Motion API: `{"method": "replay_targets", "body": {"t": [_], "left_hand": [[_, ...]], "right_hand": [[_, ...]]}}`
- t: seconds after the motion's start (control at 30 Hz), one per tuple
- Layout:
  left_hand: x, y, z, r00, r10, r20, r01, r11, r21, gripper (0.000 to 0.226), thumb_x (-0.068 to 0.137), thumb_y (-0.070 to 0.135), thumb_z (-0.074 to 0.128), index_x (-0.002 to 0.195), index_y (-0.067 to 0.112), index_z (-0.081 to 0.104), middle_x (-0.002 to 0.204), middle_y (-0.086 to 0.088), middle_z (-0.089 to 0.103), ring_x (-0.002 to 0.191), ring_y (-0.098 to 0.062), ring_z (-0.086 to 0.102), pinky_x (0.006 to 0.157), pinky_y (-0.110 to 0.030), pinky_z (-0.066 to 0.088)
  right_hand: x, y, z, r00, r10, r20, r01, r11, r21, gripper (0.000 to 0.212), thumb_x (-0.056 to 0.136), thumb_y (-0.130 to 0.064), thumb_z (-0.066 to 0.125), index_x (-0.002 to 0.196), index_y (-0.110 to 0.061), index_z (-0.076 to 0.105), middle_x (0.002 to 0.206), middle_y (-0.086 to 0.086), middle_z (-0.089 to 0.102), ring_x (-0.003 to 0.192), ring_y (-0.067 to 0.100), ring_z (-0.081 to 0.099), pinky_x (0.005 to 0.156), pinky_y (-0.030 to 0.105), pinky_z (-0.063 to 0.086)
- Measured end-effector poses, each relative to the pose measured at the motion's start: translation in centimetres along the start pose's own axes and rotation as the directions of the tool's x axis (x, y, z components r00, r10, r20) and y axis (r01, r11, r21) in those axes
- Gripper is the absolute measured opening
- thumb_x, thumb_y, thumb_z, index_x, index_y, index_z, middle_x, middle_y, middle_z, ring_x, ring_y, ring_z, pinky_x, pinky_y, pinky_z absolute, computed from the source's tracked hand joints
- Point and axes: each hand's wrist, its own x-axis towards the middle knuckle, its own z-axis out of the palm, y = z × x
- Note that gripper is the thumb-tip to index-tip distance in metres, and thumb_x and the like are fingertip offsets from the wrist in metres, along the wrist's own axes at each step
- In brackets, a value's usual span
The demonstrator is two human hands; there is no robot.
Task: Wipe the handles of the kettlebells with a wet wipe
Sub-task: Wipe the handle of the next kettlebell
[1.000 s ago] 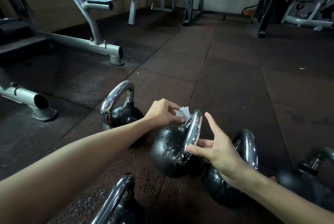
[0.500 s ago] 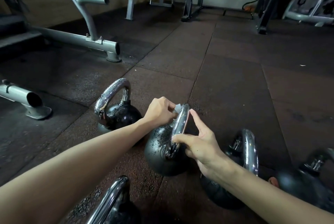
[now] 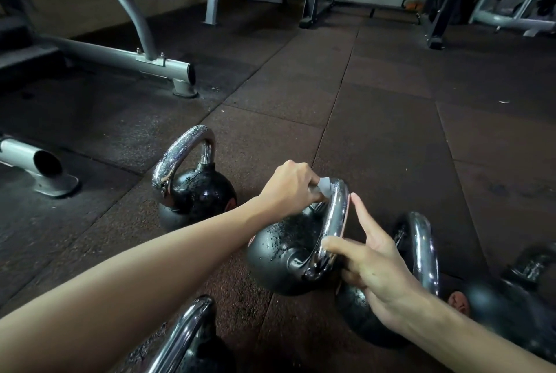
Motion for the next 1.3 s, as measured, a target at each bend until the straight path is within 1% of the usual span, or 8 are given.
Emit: {"method": "replay_targets", "body": {"t": [0.17,0.4,0.6,0.77,0.87,1.03,1.2,1.3], "left_hand": [[0.7,0.6,0.9,1.000,0.008,-0.015,-0.008,1.000,-0.004,0.021,0.082,0.031,0.079,0.063,0.026,0.071,0.059,-0.003,0.064,0.059,-0.031,0.057,0.058,-0.035,0.046],[1.1,-0.9,1.7,0.976,-0.162,0.142,0.183,0.972,-0.148,0.026,0.074,0.050,0.088,0.071,0.026,0.078,0.058,0.001,0.061,0.053,-0.014,0.039,0.053,-0.029,0.039],[1.2,1.6,0.3,0.951,-0.130,0.280,0.153,0.986,-0.061,0.025,0.084,0.035,0.083,0.086,0.010,0.079,0.065,0.001,0.063,0.055,-0.011,0.049,0.050,-0.021,0.037],[0.7,1.0,-1.8,0.901,-0.133,0.413,0.229,0.954,-0.192,0.017,0.099,0.007,0.060,0.100,-0.001,0.075,0.061,0.010,0.061,0.048,-0.002,0.055,0.050,-0.019,0.042],[-0.3,0.5,-1.9,0.948,-0.171,0.267,0.234,0.947,-0.222,0.015,0.098,0.016,0.068,0.100,0.016,0.083,0.048,0.017,0.060,0.045,-0.003,0.050,0.046,-0.014,0.037],[-0.5,0.8,-1.9,0.988,-0.136,0.071,0.153,0.921,-0.358,0.014,0.095,0.020,0.074,0.096,0.031,0.083,0.067,-0.005,0.075,0.041,-0.002,0.053,0.045,-0.015,0.043],[-1.3,0.5,-1.3,0.987,-0.144,0.069,0.159,0.927,-0.339,0.009,0.093,0.030,0.076,0.098,0.029,0.084,0.081,-0.013,0.078,0.045,-0.004,0.056,0.050,-0.012,0.043],[-1.3,1.2,-1.9,0.990,-0.139,0.033,0.140,0.902,-0.408,0.011,0.094,0.028,0.075,0.101,0.031,0.083,0.065,-0.008,0.073,0.042,-0.004,0.053,0.047,-0.017,0.043]], "right_hand": [[0.1,-0.5,-0.5,0.997,0.007,-0.078,-0.009,1.000,-0.029,0.100,0.080,-0.012,0.083,0.151,-0.058,0.030,0.085,0.011,0.077,0.070,0.015,0.060,0.054,0.027,0.039],[-0.3,-0.7,-1.0,0.990,0.026,-0.140,-0.036,0.997,-0.072,0.098,0.083,-0.001,0.074,0.154,-0.053,0.031,0.054,-0.008,0.062,0.044,-0.001,0.053,0.051,0.015,0.040],[-0.8,-0.3,-1.6,0.995,0.029,-0.101,-0.040,0.992,-0.116,0.103,0.080,-0.007,0.081,0.153,-0.056,0.028,0.093,0.005,0.080,0.101,0.014,0.074,0.110,0.038,0.046],[-0.7,-0.9,-0.5,0.996,0.025,-0.089,-0.034,0.995,-0.099,0.099,0.083,-0.009,0.080,0.154,-0.055,0.029,0.079,0.000,0.078,0.080,0.004,0.072,0.083,0.026,0.047],[-0.7,-1.1,0.1,0.996,0.015,-0.085,-0.024,0.995,-0.102,0.099,0.082,-0.009,0.079,0.155,-0.053,0.028,0.067,-0.005,0.072,0.056,-0.003,0.061,0.069,0.022,0.038],[-1.1,-1.3,0.7,0.998,0.010,-0.069,-0.017,0.996,-0.092,0.097,0.084,-0.007,0.078,0.155,-0.052,0.028,0.064,-0.005,0.071,0.043,-0.003,0.054,0.064,0.021,0.034],[-1.1,-1.2,0.8,0.998,0.003,-0.059,-0.008,0.996,-0.083,0.099,0.084,-0.008,0.080,0.156,-0.052,0.026,0.080,0.004,0.077,0.053,-0.001,0.059,0.063,0.022,0.034],[-1.1,-1.0,0.5,0.999,0.005,-0.054,-0.010,0.996,-0.087,0.098,0.086,-0.010,0.079,0.155,-0.055,0.025,0.092,0.005,0.080,0.069,0.001,0.068,0.071,0.026,0.039]]}}
